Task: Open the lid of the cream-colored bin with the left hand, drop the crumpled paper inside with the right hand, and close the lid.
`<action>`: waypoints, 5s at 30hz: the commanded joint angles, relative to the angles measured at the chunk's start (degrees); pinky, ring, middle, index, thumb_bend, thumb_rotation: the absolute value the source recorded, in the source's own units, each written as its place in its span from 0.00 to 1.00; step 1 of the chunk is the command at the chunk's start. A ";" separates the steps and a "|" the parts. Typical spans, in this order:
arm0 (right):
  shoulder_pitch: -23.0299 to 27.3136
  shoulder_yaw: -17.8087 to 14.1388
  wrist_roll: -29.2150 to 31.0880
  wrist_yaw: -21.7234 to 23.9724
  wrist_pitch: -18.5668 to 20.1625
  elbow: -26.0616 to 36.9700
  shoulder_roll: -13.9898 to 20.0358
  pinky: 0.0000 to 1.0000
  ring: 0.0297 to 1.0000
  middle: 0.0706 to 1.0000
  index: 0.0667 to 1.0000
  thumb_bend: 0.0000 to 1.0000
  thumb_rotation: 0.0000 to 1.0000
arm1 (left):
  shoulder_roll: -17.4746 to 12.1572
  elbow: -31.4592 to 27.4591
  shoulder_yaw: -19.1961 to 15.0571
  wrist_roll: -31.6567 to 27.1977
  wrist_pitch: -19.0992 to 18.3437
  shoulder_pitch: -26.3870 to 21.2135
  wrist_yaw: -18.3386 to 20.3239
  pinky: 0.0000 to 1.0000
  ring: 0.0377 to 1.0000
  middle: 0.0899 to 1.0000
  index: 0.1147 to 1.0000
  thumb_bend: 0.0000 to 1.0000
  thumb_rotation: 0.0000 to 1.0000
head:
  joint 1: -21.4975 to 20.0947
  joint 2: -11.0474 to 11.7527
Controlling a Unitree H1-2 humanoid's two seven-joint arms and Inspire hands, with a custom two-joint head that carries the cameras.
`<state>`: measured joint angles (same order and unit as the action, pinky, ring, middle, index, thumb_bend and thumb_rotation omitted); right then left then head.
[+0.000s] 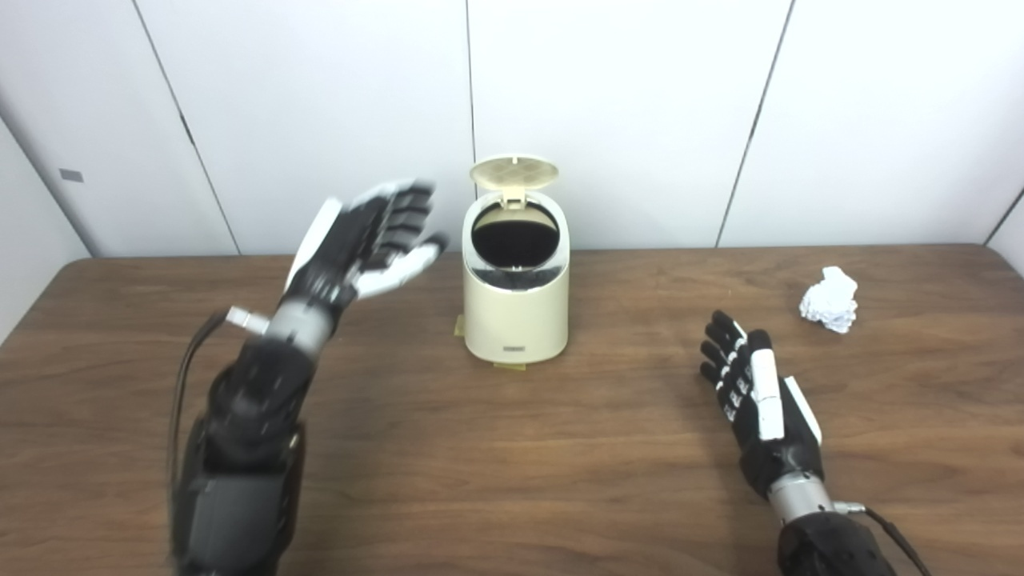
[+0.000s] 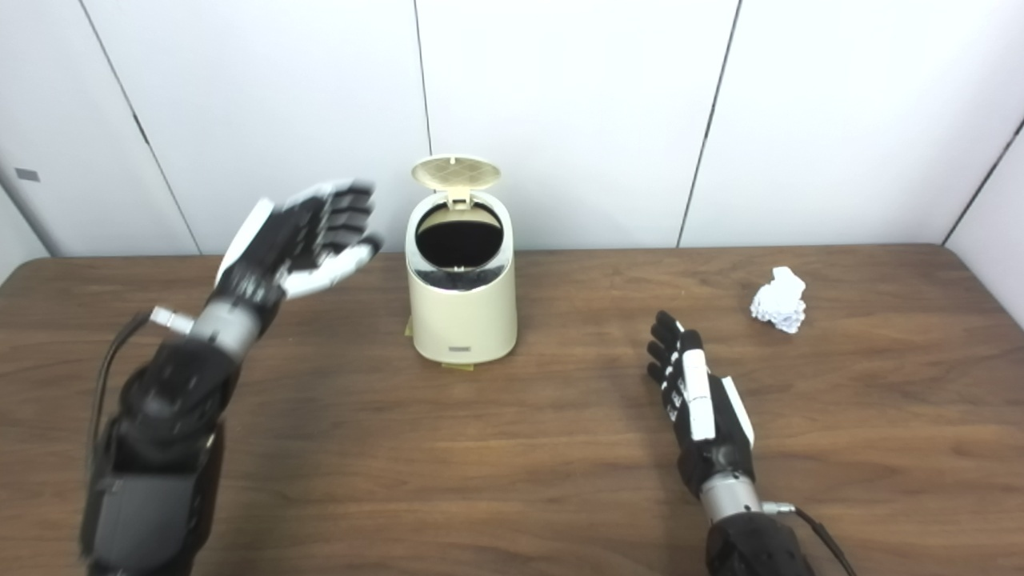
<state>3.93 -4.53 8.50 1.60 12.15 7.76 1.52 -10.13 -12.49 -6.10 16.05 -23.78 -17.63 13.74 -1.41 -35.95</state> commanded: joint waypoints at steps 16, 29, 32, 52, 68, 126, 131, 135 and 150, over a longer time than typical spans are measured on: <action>8.25 -3.20 -1.01 0.06 3.26 8.97 8.24 0.91 0.92 0.94 0.91 0.62 0.53 | 4.46 -2.05 0.62 -12.97 10.06 12.92 -5.92 1.00 0.98 0.98 1.00 0.53 0.83 | -2.65 -0.31; 15.05 2.64 -33.07 -0.82 14.31 9.70 27.28 0.70 0.82 0.85 0.85 0.82 0.31 | 4.94 0.61 0.88 -16.01 11.97 13.37 -6.91 1.00 1.00 0.98 1.00 0.55 0.86 | -7.95 -0.88; 17.20 3.56 -36.68 -0.58 14.51 6.00 29.87 0.73 0.83 0.85 0.83 0.86 0.18 | 4.63 1.24 0.70 -17.13 12.43 13.09 -6.82 1.00 1.00 0.98 1.00 0.55 0.85 | -8.82 -1.07; 27.92 10.92 -47.70 2.96 12.45 -20.79 35.29 0.69 0.83 0.84 0.83 0.97 0.10 | 2.53 1.26 -1.05 -23.76 14.63 13.35 -6.21 0.98 0.98 0.97 0.98 0.74 1.00 | -14.72 -1.87; 30.25 12.27 -45.08 0.43 8.73 -33.42 33.08 0.62 0.74 0.78 0.81 0.97 0.07 | -0.33 -0.75 -0.88 -24.93 11.75 13.03 -5.89 1.00 0.98 0.97 0.98 0.63 0.99 | -14.42 -2.35; 25.76 15.29 -52.92 -13.97 1.50 -12.69 29.48 0.39 0.38 0.49 0.47 0.50 0.00 | 2.02 -4.05 0.72 -24.63 10.58 14.89 -7.20 0.99 0.97 0.96 1.00 0.65 0.86 | -7.71 -3.31; 25.58 15.01 -52.15 -9.60 2.47 -2.63 25.93 0.29 0.37 0.48 0.53 0.49 0.00 | 2.81 -3.66 1.21 -23.98 10.07 15.14 -7.68 0.99 0.97 0.96 0.99 0.62 0.84 | -6.20 -2.82; 26.62 15.70 -52.65 -8.23 1.73 0.51 21.48 0.29 0.37 0.48 0.51 0.49 0.00 | 3.03 -3.46 2.18 -22.64 9.45 15.33 -8.09 0.99 0.96 0.96 1.00 0.57 0.80 | -4.97 -2.60; 31.81 20.44 -53.46 -7.24 -3.98 -0.94 8.53 0.30 0.37 0.47 0.53 0.49 0.00 | 5.39 -2.43 3.31 -21.46 10.02 15.66 -9.32 0.98 0.97 0.96 1.00 0.54 0.77 | -0.85 -1.82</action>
<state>32.50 15.92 -44.48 -4.27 10.08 6.43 10.82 -5.13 -14.18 -2.70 -4.87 -15.10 -0.74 4.78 -2.55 -37.79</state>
